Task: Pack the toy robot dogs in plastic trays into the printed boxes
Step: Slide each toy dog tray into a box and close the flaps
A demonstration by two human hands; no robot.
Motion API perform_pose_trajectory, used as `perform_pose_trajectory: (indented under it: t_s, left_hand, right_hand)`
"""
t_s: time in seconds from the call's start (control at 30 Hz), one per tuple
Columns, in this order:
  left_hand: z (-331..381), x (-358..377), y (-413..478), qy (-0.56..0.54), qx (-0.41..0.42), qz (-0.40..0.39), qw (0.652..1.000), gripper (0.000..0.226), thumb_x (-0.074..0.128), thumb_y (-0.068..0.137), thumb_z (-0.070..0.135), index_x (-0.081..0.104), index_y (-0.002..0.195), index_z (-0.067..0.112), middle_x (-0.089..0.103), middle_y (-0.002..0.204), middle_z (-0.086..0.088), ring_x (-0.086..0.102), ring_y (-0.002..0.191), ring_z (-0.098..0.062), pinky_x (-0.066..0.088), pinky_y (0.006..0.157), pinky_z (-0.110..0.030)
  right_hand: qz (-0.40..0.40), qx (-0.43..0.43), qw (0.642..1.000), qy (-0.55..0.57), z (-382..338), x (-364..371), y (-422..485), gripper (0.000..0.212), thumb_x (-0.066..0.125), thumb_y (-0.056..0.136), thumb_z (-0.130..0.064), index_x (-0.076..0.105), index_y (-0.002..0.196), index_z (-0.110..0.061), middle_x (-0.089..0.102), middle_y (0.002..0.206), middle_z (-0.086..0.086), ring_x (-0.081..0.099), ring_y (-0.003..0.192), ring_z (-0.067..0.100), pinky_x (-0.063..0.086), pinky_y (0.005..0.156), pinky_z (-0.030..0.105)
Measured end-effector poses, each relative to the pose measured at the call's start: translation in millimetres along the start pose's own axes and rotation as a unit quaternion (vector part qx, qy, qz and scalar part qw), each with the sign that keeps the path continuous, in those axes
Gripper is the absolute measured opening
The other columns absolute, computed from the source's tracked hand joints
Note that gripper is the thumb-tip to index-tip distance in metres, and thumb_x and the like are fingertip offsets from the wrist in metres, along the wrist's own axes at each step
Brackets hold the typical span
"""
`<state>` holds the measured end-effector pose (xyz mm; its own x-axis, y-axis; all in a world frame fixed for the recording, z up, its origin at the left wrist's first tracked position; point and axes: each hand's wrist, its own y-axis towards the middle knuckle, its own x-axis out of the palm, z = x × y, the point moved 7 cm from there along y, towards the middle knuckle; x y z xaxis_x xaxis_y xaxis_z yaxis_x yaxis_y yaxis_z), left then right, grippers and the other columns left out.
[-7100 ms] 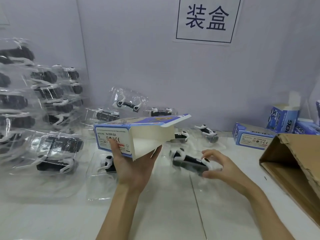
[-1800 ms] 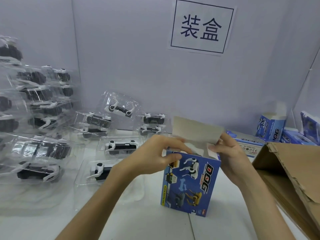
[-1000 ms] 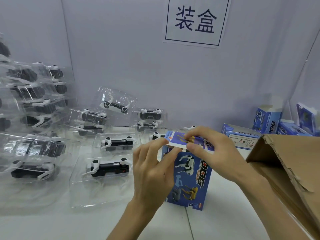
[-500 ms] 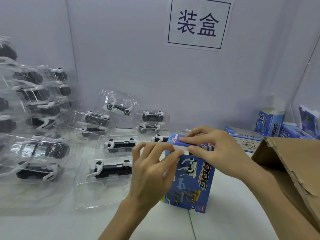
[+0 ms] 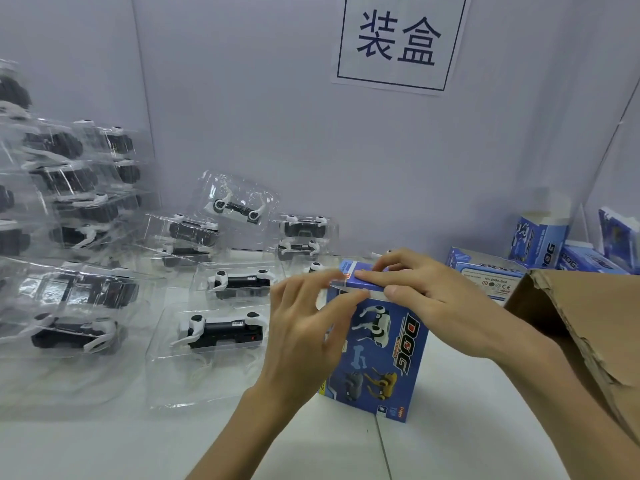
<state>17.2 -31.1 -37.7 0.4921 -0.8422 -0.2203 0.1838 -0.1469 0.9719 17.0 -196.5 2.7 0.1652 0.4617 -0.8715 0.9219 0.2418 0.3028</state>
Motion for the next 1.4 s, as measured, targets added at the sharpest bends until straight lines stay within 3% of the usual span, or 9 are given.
perform_pose_trajectory:
  t_s: [0.1,0.27,0.4,0.57,0.67,0.93,1.1,1.23,1.4]
  left_hand:
    - [-3.7,3.0,1.5,-0.028,-0.017,-0.012,0.999,0.018,0.064,0.094,0.022,0.076,0.107,0.022,0.057,0.132,-0.007,0.054,0.117,-0.021,0.039,0.098,-0.037]
    - [-6.1,9.5,2.9,-0.049,-0.025,-0.012,0.998,0.021,0.063,0.093,0.014,0.079,0.107,0.013,0.071,0.116,-0.005,0.063,0.105,-0.027,0.051,0.083,-0.047]
    - [0.6,11.0,-2.2,-0.043,-0.017,0.032,0.998,0.019,0.065,0.094,0.014,0.079,0.106,0.010,0.071,0.117,-0.006,0.062,0.111,-0.024,0.052,0.088,-0.044]
    - [6.5,21.6,0.8,-0.071,-0.062,0.011,0.995,0.023,0.072,0.087,0.031,0.075,0.097,0.011,0.067,0.115,-0.002,0.059,0.110,-0.019,0.046,0.094,-0.038]
    - [6.6,23.1,0.0,-0.058,-0.069,-0.001,0.996,0.022,0.070,0.087,0.034,0.072,0.096,0.014,0.067,0.114,0.001,0.060,0.108,-0.021,0.040,0.095,-0.035]
    - [28.9,26.1,7.9,-0.049,-0.051,-0.017,0.997,0.017,0.066,0.088,0.033,0.075,0.099,0.022,0.065,0.116,0.004,0.056,0.113,-0.017,0.034,0.104,-0.045]
    - [32.5,31.2,12.8,-0.093,-0.030,-0.036,0.995,0.014,0.067,0.090,0.025,0.075,0.101,0.021,0.066,0.115,0.005,0.060,0.109,-0.013,0.036,0.105,-0.041]
    - [22.1,25.3,14.3,-0.106,-0.015,-0.052,0.993,0.020,0.067,0.091,0.023,0.074,0.109,0.016,0.069,0.119,0.005,0.062,0.112,-0.012,0.040,0.102,-0.034]
    - [12.1,22.9,18.2,-0.098,-0.010,-0.081,0.992,0.027,0.068,0.090,0.026,0.075,0.114,0.014,0.070,0.119,0.004,0.061,0.110,-0.016,0.046,0.097,-0.035]
  right_hand:
    - [-0.027,0.005,0.999,-0.047,-1.0,0.1,-0.4,0.036,0.038,0.103,-0.045,0.051,0.136,-0.052,0.042,0.125,-0.028,0.043,0.121,0.001,0.049,0.083,0.018]
    - [-0.020,-0.006,0.996,-0.082,-8.8,-2.1,4.1,0.036,0.036,0.106,-0.039,0.051,0.137,-0.051,0.042,0.130,-0.020,0.042,0.120,0.003,0.047,0.096,0.031]
    - [-0.042,-0.005,0.995,-0.085,-7.9,1.8,-0.1,0.039,0.035,0.106,-0.040,0.045,0.143,-0.049,0.039,0.131,-0.021,0.037,0.122,0.002,0.046,0.098,0.029]
    - [-0.055,0.011,0.993,0.105,5.6,-12.8,-4.7,0.038,0.045,0.098,-0.038,0.061,0.132,-0.043,0.057,0.134,-0.024,0.050,0.124,-0.001,0.047,0.097,0.021]
    - [0.004,0.007,0.965,0.262,18.7,-21.0,-16.3,0.021,0.064,0.090,-0.030,0.069,0.109,-0.021,0.071,0.121,-0.008,0.062,0.120,0.014,0.060,0.082,0.031]
    - [0.174,-0.052,0.951,0.248,21.8,-16.8,-29.4,0.015,0.065,0.084,-0.028,0.073,0.091,-0.017,0.076,0.105,-0.010,0.069,0.106,0.013,0.059,0.081,0.026]
    - [0.191,-0.075,0.958,0.203,17.3,-15.6,-31.5,0.008,0.067,0.093,-0.020,0.075,0.095,-0.017,0.074,0.106,-0.016,0.068,0.107,0.009,0.055,0.089,0.026]
    - [0.222,-0.082,0.957,0.168,23.1,-7.2,-42.6,0.022,0.070,0.086,-0.032,0.067,0.108,-0.030,0.065,0.127,-0.020,0.052,0.132,0.008,0.046,0.100,0.020]
    - [0.248,-0.062,0.942,0.217,32.9,8.7,-50.2,0.037,0.065,0.086,-0.042,0.063,0.122,-0.037,0.060,0.131,-0.021,0.049,0.133,0.012,0.054,0.087,0.016]
